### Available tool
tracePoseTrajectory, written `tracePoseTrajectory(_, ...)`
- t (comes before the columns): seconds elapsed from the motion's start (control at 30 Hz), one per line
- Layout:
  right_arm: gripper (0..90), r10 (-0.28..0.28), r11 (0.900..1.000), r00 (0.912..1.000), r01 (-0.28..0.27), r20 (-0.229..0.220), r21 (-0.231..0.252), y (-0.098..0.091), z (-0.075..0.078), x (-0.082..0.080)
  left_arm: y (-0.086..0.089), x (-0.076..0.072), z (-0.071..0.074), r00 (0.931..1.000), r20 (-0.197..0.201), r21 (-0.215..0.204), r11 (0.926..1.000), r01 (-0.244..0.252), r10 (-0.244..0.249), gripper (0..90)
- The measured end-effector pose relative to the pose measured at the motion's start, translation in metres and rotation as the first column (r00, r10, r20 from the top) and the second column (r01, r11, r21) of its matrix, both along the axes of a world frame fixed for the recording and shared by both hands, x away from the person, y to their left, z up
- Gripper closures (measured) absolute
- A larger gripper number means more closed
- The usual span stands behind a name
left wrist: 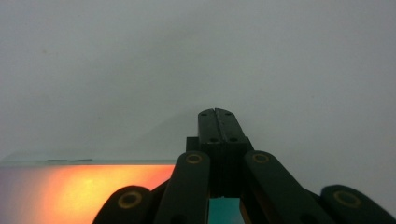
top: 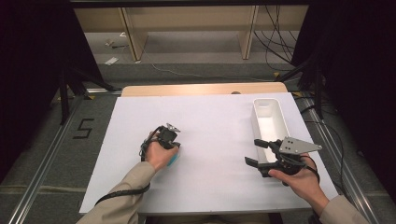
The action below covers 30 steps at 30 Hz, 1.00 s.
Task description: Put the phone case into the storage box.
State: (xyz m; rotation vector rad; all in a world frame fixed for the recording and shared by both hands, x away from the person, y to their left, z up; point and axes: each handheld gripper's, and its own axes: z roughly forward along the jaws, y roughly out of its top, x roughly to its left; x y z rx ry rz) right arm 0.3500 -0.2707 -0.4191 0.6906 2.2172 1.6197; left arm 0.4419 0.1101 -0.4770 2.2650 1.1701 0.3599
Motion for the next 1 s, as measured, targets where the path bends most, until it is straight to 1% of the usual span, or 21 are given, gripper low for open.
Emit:
tracePoseTrajectory(0.07,25.3,0.0,1.0,1.0,0.0,0.0,0.0,0.0,0.0,0.0,0.001,-0.002,0.0,1.0,-0.001,0.001,1.0,0.006,-0.006,89.9)
tracePoseTrajectory(0.1,25.3,0.002,1.0,1.0,-0.002,0.0,0.001,0.0,0.0,0.0,0.003,-0.006,0.001,0.9998,-0.007,0.005,0.9998,0.017,-0.017,89.9)
tracePoseTrajectory(0.17,25.4,0.002,1.0,1.0,-0.002,0.002,-0.003,0.0,0.0,0.0,0.004,-0.008,0.001,0.9997,-0.011,0.004,0.9998,0.02,-0.02,89.9)
tracePoseTrajectory(0.2,25.4,0.002,1.0,1.0,-0.002,0.002,-0.003,0.0,0.0,0.0,0.006,-0.013,0.001,0.9995,-0.016,0.006,0.9996,0.026,-0.026,89.9)
tracePoseTrajectory(0.23,25.4,0.002,1.0,1.0,-0.002,0.002,-0.003,0.0,0.0,0.0,0.006,-0.013,0.001,0.9995,-0.016,0.006,0.9996,0.026,-0.026,89.9)
tracePoseTrajectory(0.27,25.4,0.002,1.0,1.0,-0.002,0.001,-0.001,0.001,0.0,0.0,0.008,-0.017,0.002,0.9991,-0.023,0.008,0.9993,0.036,-0.036,89.9)
tracePoseTrajectory(0.33,25.4,0.002,1.0,1.0,-0.002,0.002,-0.003,0.0,0.0,0.0,0.009,-0.019,0.002,0.9989,-0.027,0.009,0.9992,0.039,-0.039,89.9)
tracePoseTrajectory(0.37,25.5,0.002,1.0,1.0,-0.002,0.002,-0.004,0.0,0.0,0.0,0.012,-0.023,0.002,0.9981,-0.036,0.008,0.9988,0.049,-0.049,89.9)
tracePoseTrajectory(0.47,25.4,0.001,1.0,1.0,-0.001,0.001,-0.005,0.001,0.0,0.0,0.015,-0.026,0.003,0.9973,-0.047,0.006,0.9984,0.057,-0.056,89.8)
tracePoseTrajectory(0.5,25.5,0.001,1.0,1.0,-0.001,0.001,-0.005,0.001,0.0,0.0,0.017,-0.03,0.003,0.9961,-0.06,0.004,0.9978,0.066,-0.065,89.8)
tracePoseTrajectory(0.57,25.5,0.001,1.0,1.0,-0.001,0.001,-0.004,0.001,0.0,0.0,0.021,-0.033,0.004,0.9951,-0.068,0.007,0.9974,0.071,-0.071,89.8)
tracePoseTrajectory(0.63,25.5,0.0,1.0,1.0,0.0,0.002,-0.004,0.001,0.0,0.0,0.022,-0.035,0.004,0.9945,-0.076,0.008,0.9973,0.073,-0.072,89.8)
tracePoseTrajectory(0.7,25.5,0.0,1.0,1.0,0.0,0.003,-0.005,0.001,0.0,0.0,0.027,-0.04,0.004,0.9931,-0.092,0.003,0.9973,0.073,-0.073,89.8)
tracePoseTrajectory(0.73,25.5,0.001,1.0,1.0,-0.001,0.001,-0.005,0.001,0.0,0.0,0.027,-0.04,0.004,0.9931,-0.092,0.003,0.9973,0.073,-0.073,89.7)
tracePoseTrajectory(0.8,25.5,0.0,1.0,1.0,0.0,0.002,-0.004,0.001,0.0,0.0,0.032,-0.045,0.005,0.991,-0.109,0.011,0.9967,0.08,-0.078,89.7)
tracePoseTrajectory(0.9,25.5,0.0,1.0,1.0,0.0,0.0,-0.005,0.001,0.0,0.0,0.036,-0.049,0.005,0.9906,-0.115,0.011,0.997,0.077,-0.075,89.6)
tracePoseTrajectory(0.93,25.6,-0.001,1.0,1.0,0.001,0.0,-0.005,0.001,0.0,0.0,0.039,-0.052,0.006,0.9895,-0.124,0.017,0.9968,0.078,-0.075,89.7)
tracePoseTrajectory(1.0,25.6,0.0,1.0,1.0,0.0,-0.001,-0.005,0.001,0.0,0.0,0.041,-0.054,0.007,0.9893,-0.126,0.022,0.9968,0.077,-0.074,89.7)
